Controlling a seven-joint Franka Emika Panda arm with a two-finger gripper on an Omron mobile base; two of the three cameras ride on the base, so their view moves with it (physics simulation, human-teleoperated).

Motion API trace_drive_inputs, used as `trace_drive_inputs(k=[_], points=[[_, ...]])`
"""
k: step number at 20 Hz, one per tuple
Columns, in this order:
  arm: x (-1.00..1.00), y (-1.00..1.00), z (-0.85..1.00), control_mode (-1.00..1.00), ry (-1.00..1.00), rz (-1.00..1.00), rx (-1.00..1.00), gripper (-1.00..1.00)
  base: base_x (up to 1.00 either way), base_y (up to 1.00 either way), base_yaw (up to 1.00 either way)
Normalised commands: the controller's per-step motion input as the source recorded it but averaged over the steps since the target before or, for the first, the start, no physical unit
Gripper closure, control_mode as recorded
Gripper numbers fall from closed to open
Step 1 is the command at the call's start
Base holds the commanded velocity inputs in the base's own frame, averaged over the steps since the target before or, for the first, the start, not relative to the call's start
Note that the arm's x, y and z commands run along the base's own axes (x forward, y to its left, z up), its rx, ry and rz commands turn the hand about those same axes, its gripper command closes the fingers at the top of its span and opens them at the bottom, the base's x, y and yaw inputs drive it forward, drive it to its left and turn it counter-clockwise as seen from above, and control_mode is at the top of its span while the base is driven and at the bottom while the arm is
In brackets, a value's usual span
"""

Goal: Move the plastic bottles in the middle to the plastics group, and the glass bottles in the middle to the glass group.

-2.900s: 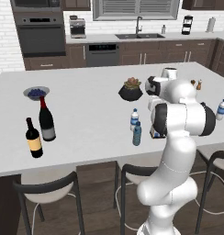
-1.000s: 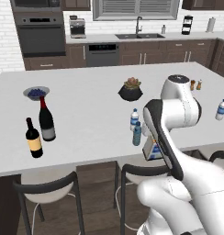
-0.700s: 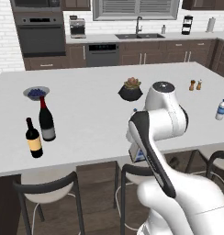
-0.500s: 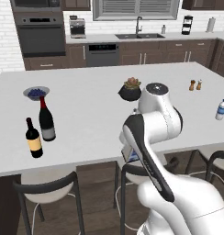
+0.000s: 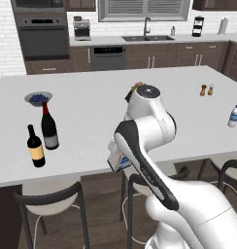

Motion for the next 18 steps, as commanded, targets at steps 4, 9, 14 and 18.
trace_drive_inputs(k=[4,9,14,18], points=[[0.66,0.40,0.00,-1.00,0.06,0.12,0.00,1.00,0.00,0.00,0.00],[0.93,0.33,-0.04,-1.00,0.16,0.06,0.00,1.00,0.00,0.00,0.00],[0.93,0.36,-0.06,-1.00,0.16,0.01,0.00,1.00,0.00,0.00,0.00],[0.69,0.44,-0.01,-1.00,0.13,0.00,0.00,1.00,0.00,0.00,0.00]])
